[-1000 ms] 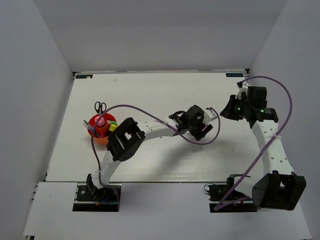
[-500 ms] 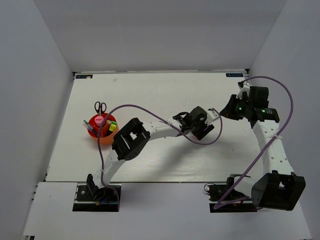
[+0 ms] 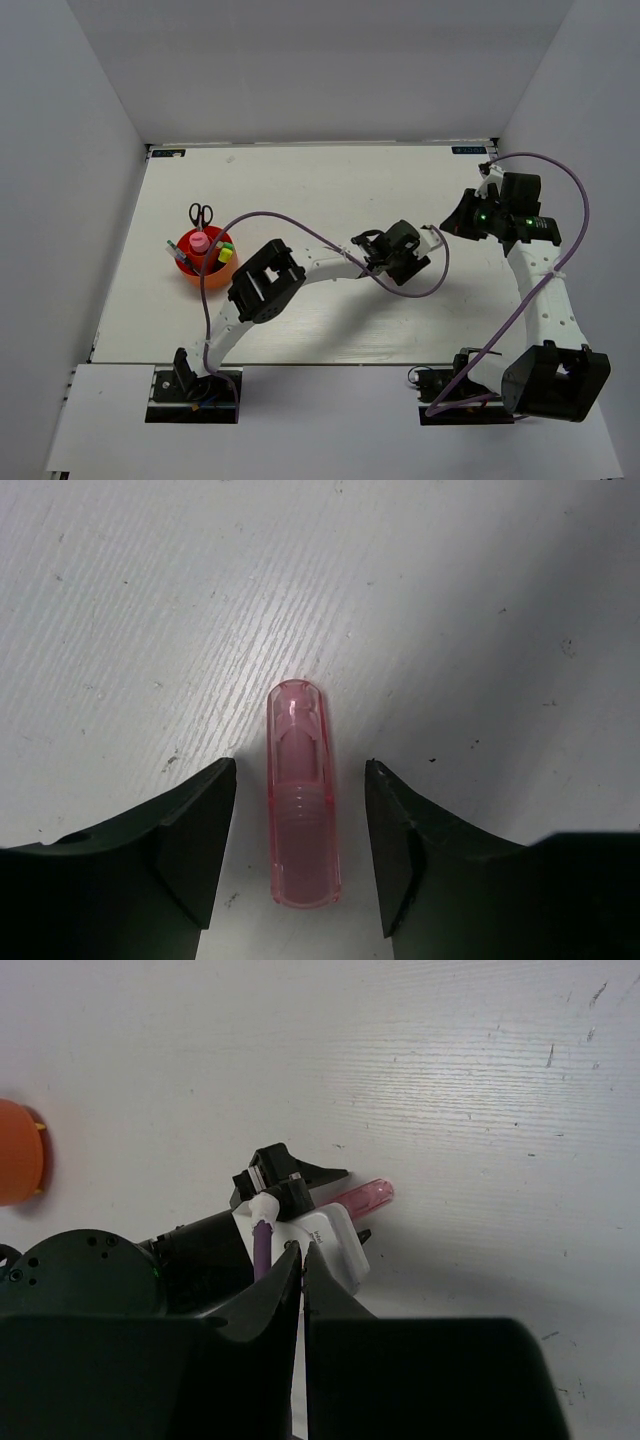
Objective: Sort the stationery into containers
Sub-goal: Pick up the stationery from the center of the board, then place the stationery in the storage box.
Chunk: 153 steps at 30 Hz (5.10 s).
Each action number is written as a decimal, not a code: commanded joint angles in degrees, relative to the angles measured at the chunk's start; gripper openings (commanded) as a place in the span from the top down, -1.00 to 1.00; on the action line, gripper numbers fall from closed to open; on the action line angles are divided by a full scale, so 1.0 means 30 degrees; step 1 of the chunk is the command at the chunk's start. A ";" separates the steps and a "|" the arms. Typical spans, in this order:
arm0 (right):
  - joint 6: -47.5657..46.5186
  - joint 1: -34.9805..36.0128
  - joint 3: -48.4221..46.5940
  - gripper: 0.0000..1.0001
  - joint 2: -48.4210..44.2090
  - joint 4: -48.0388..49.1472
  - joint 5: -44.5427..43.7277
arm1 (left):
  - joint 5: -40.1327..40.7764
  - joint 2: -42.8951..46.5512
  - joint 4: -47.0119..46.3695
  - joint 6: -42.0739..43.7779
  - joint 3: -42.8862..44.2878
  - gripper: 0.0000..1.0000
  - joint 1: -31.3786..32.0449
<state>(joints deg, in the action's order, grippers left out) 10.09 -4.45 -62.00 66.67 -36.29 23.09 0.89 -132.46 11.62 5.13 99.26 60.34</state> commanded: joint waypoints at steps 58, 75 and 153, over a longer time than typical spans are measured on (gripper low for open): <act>-0.1661 -0.0422 0.1974 1.00 0.1008 0.1814 0.7533 | 0.6047 2.0835 0.0318 -0.4581 -1.4835 1.00 -1.2844; -0.5149 -0.0422 0.2443 0.85 0.1709 0.1873 1.3453 | 0.0645 2.0922 -0.7236 -0.4608 -1.9609 1.00 -1.7003; 0.4489 1.1795 -0.8309 0.02 1.1437 0.1023 0.7772 | -0.4747 2.1420 -0.0474 0.1192 -1.5773 1.00 -0.7544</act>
<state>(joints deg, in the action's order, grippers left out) 23.86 30.55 -87.22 100.77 -32.99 46.41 -14.17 -70.17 11.40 7.77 51.48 37.36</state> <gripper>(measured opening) 0.491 0.374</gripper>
